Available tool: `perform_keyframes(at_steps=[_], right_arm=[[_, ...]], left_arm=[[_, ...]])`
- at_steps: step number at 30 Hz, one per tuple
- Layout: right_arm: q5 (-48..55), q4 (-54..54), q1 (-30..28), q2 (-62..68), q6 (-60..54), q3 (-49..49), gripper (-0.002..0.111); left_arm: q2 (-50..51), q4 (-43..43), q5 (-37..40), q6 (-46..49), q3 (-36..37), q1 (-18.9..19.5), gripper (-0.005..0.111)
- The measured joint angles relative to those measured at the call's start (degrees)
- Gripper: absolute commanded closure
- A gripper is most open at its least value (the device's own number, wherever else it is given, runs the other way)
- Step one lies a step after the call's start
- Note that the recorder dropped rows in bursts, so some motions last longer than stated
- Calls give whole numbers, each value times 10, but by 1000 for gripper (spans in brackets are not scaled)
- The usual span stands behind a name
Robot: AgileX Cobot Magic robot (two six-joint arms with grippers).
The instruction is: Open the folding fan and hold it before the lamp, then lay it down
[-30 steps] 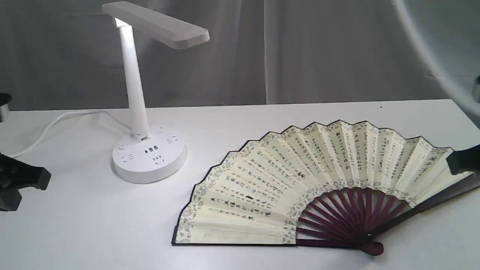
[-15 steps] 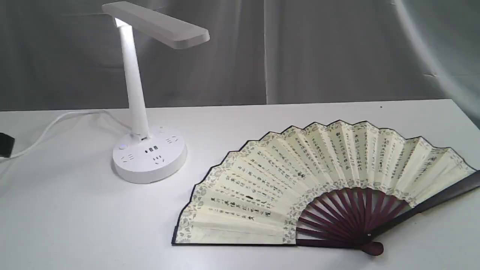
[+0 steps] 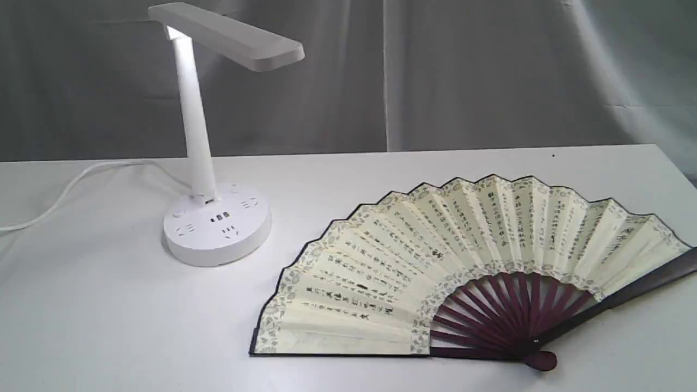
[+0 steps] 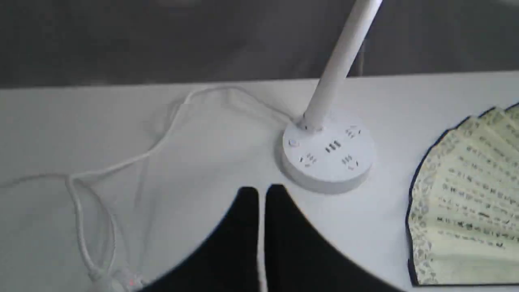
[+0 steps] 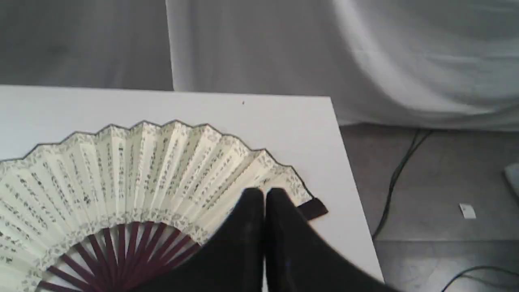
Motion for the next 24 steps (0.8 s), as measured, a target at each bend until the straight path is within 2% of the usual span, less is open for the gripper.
perform_keyframes(at_steps=[14, 24], right_arm=[[61, -1, 0, -212, 0, 0, 108], [134, -57, 0, -324, -4, 0, 108]], left_arm=[[-259, 0, 3, 0, 0, 0, 107], [-394, 18, 57, 0, -1, 0, 107]])
